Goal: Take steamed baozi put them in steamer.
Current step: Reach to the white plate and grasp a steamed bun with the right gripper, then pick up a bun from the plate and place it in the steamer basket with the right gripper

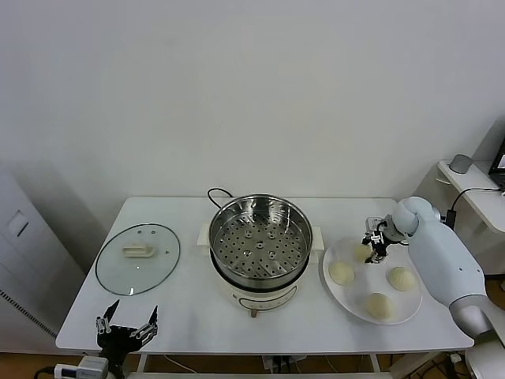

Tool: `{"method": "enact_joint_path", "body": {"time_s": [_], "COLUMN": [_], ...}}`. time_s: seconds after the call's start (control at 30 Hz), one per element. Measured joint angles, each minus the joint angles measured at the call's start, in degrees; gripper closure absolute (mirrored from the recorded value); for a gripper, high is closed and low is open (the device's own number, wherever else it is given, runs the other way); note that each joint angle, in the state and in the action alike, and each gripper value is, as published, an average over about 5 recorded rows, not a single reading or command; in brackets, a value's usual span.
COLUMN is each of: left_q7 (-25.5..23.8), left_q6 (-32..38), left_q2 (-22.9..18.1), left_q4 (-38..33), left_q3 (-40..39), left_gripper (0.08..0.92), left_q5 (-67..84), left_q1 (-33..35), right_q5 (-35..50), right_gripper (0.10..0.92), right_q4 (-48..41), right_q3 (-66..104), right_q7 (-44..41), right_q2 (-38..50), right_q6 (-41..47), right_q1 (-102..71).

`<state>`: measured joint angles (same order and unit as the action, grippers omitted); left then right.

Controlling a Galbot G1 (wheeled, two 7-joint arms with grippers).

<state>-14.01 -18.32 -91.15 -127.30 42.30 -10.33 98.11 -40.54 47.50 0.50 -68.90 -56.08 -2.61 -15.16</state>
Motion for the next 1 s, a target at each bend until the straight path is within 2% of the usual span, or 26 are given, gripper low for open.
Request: {"method": "enact_joint_path", "body": {"time_s": [0.2, 0.5, 0.73, 1.0], "left_q7": [0.19, 0.73, 0.99, 1.19], "left_q6": [0.02, -0.1, -0.36, -0.32], "left_q2": [-0.05, -0.52, -1.05, -1.05], "left_q4": [0.04, -0.13, -1.04, -1.3], "left_q3": [-0.34, -0.78, -0.68, -0.61], "left_gripper": [0.177, 0.177, 0.177, 0.177], "left_q5": [-0.2, -1.11, -1.3, -1.47], "left_q1": [-0.4, -1.21, -1.76, -1.95], "right_q5": [4.79, 18.17, 30.32, 37.81], "right_gripper": [0.55, 0.55, 0.55, 0.55], "right_q4": [2.31, 3.42, -3.2, -8.92], "right_q3": [-3.4, -16.74, -28.78, -39.88], "right_q7": [-1.86, -5.65, -7.81, -8.41], "right_q2": [1.94, 2.69, -2.55, -10.99], "right_q6": [1.26, 1.45, -6.41, -17.8], "right_q1": [2.92, 16.23, 28.85, 37.89]}}
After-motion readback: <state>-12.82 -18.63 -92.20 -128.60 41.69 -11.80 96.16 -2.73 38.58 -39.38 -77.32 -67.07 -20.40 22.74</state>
